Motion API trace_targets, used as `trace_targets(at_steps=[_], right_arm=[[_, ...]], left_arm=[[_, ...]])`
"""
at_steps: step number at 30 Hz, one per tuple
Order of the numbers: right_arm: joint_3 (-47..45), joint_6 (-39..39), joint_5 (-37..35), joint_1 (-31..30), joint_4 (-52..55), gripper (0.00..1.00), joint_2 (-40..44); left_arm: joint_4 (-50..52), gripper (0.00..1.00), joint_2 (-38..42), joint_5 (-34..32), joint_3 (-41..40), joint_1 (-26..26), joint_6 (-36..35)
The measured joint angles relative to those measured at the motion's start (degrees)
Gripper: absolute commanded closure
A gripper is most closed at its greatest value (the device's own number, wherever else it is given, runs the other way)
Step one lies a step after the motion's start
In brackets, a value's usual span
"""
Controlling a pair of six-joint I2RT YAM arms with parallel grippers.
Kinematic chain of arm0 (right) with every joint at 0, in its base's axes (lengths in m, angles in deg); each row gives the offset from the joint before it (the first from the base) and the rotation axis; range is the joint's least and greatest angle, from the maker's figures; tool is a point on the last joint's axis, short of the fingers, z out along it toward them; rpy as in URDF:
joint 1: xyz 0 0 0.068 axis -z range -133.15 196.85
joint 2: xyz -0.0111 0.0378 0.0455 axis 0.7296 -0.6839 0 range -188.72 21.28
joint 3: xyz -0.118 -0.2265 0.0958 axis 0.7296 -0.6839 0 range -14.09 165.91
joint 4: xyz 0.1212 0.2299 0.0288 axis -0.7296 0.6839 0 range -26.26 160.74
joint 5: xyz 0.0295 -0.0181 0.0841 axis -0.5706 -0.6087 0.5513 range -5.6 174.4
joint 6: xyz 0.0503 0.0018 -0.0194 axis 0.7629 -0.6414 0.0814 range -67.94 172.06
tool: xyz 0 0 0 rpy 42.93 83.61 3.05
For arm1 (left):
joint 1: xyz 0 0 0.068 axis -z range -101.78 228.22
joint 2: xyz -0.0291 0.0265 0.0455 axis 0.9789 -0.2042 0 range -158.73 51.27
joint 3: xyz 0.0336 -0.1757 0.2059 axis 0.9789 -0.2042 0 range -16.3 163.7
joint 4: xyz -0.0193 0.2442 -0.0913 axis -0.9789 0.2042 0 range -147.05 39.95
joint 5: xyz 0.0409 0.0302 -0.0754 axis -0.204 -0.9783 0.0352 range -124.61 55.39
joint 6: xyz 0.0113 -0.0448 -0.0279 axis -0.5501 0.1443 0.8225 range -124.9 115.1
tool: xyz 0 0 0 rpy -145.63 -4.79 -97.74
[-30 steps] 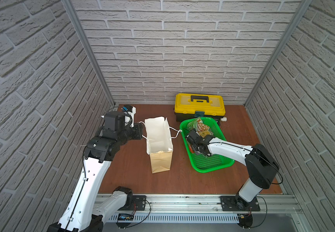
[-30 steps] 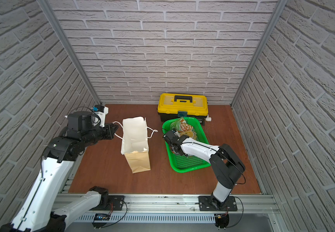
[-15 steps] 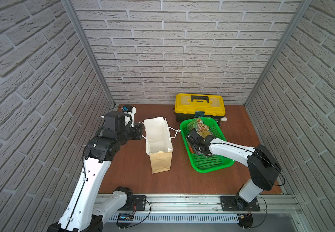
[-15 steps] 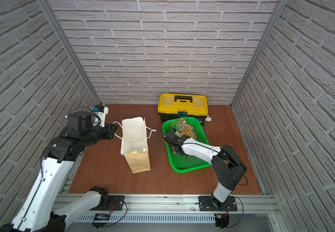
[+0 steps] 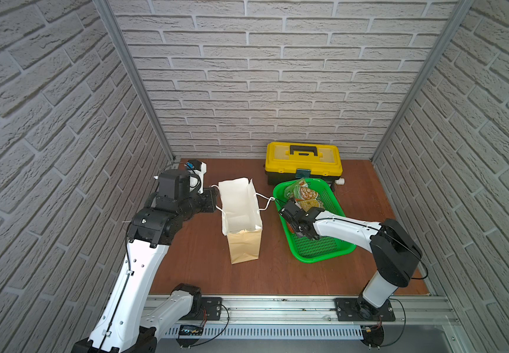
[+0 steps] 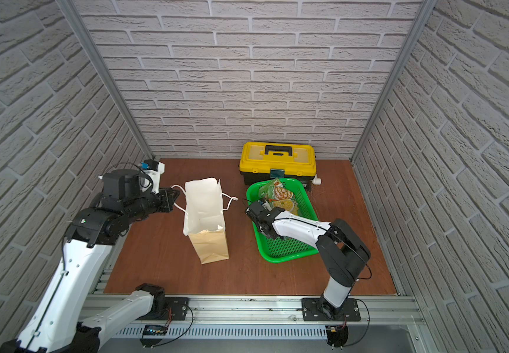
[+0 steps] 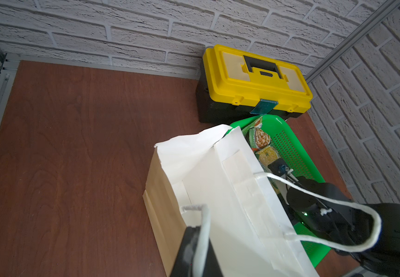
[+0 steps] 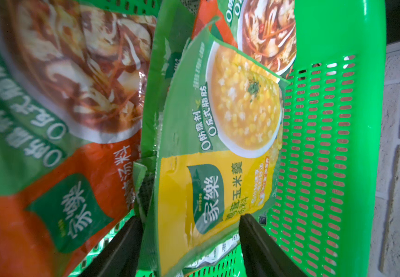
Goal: Place the condiment packets inside the bag
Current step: Pick up the condiment packet from the storage box.
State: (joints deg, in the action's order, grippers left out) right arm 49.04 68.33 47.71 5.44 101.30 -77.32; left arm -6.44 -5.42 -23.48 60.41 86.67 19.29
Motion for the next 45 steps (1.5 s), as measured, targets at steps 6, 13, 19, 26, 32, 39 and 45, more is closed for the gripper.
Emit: trace_targets(at_steps=[6, 13, 19, 26, 32, 39, 45], right_arm=[[1.1, 1.3, -1.7, 0.0, 1.4, 0.44, -1.5], [1.0, 1.2, 1.3, 1.6, 0.9, 0.39, 0.8], [0.1, 0.4, 6.6, 3.2, -0.7, 0.37, 5.7], [-0.2, -0.5, 8.8, 3.2, -1.4, 0.37, 6.6], [-0.2, -0.7, 8.6, 3.2, -1.4, 0.34, 5.4], [-0.2, -0.7, 7.8, 3.2, -1.3, 0.37, 2.3], [-0.2, -0.3, 5.7, 3.3, -1.1, 0.48, 2.2]], left_arm=[[0.0, 0.94, 0.0, 0.0, 0.0, 0.0, 0.0], [0.0, 0.94, 0.0, 0.0, 0.0, 0.0, 0.0], [0.0, 0.94, 0.0, 0.0, 0.0, 0.0, 0.0], [0.1, 0.94, 0.2, 0.0, -0.4, 0.0, 0.0], [0.1, 0.94, 0.2, 0.0, -0.4, 0.0, 0.0], [0.1, 0.94, 0.2, 0.0, -0.4, 0.0, 0.0], [0.1, 0.94, 0.2, 0.0, -0.4, 0.0, 0.0]])
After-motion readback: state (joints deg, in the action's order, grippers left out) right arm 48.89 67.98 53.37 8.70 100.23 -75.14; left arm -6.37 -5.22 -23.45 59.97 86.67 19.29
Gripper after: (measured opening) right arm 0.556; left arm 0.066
